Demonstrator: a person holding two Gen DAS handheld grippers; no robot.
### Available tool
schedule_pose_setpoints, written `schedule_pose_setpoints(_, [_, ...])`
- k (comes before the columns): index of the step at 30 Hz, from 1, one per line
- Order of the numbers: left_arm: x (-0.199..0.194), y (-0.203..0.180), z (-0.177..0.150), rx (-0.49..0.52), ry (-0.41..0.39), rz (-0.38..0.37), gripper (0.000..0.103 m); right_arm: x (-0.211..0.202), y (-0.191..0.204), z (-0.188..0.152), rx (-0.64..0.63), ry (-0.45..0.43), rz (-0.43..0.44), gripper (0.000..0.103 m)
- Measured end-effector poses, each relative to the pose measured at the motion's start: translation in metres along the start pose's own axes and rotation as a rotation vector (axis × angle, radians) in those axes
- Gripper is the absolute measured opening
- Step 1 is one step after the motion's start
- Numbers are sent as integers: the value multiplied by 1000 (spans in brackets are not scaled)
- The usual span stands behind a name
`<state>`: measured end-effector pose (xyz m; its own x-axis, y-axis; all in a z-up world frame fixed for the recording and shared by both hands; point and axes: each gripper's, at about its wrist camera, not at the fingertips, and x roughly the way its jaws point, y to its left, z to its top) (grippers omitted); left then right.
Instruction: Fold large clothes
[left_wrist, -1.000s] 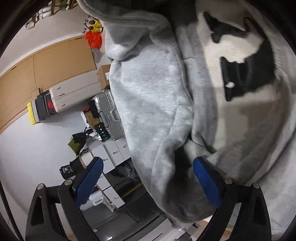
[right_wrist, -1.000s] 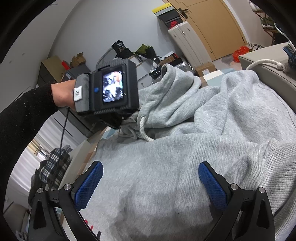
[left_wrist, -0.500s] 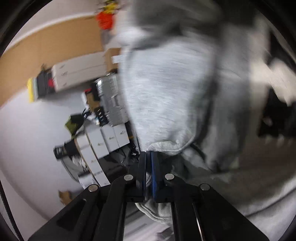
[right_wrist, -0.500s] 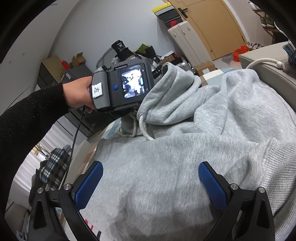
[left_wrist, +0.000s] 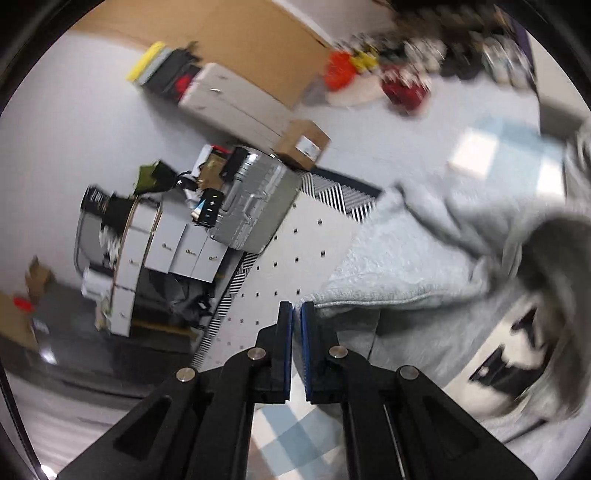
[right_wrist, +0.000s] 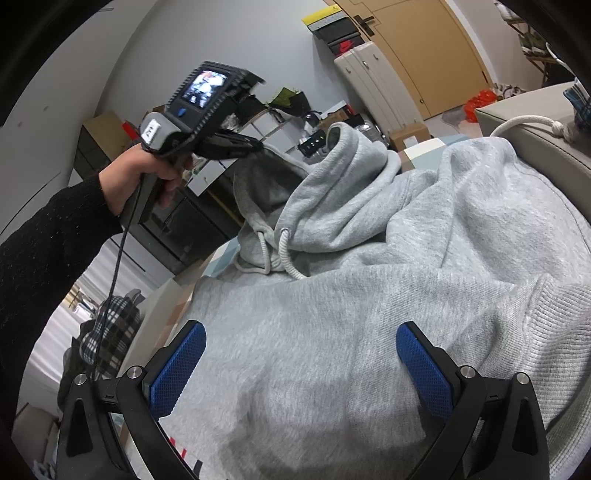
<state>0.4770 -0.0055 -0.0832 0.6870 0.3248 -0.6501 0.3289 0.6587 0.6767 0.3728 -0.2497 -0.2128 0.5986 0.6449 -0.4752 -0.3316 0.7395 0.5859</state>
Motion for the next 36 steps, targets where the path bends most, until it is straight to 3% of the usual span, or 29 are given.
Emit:
schedule_pose_setpoints(2, [-14,10,-2,-89,-71,-56,1,0,0,0,0,0,-1,103])
schedule_pose_setpoints(4, [-30,12,-4,-98,-155,-25,1,-1,0,0,2,-2,1,103])
schedule_pose_setpoints(8, [-32,19,-3,-131,-171,-66,1,-12,-1,0,7,-51,3,103])
schedule_pose_setpoints(10, [-32,21,-5,-140,-168,-132,1,-19,0,2,-12,-81,-25,103])
schedule_pose_setpoints(12, [-33,11,-8,-91,-178,-183,1,-25,2,4,-26,-100,-61,103])
schedule_pose_setpoints(13, [-28,-1,-11,-27,-165,-162,2,-28,2,5,-28,-119,-71,103])
schedule_pose_setpoints(15, [-17,-28,-19,121,-115,-97,33,-32,-2,3,-11,-153,-61,103])
schedule_pose_setpoints(16, [-9,-45,-24,207,-81,-58,81,-31,-6,0,8,-160,-51,103])
schedule_pose_setpoints(17, [-2,-61,-30,296,-59,-42,99,-29,-8,-2,21,-152,-56,103])
schedule_pose_setpoints(20, [-4,-96,-41,493,-167,34,99,-29,-9,1,7,-147,-46,103])
schedule_pose_setpoints(22, [4,-109,-34,511,-148,-30,99,-28,-10,1,12,-138,-34,103])
schedule_pose_setpoints(26, [36,-118,-19,555,-92,-23,99,-30,-14,2,33,-134,0,103])
schedule_pose_setpoints(29, [57,-119,-17,617,-17,-98,99,-33,-19,1,56,-136,22,103])
schedule_pose_setpoints(33, [69,-109,-5,567,-6,-166,99,-34,-22,3,68,-129,24,103])
schedule_pose_setpoints(36, [80,-97,2,535,51,-208,94,-34,-17,3,57,-120,16,103])
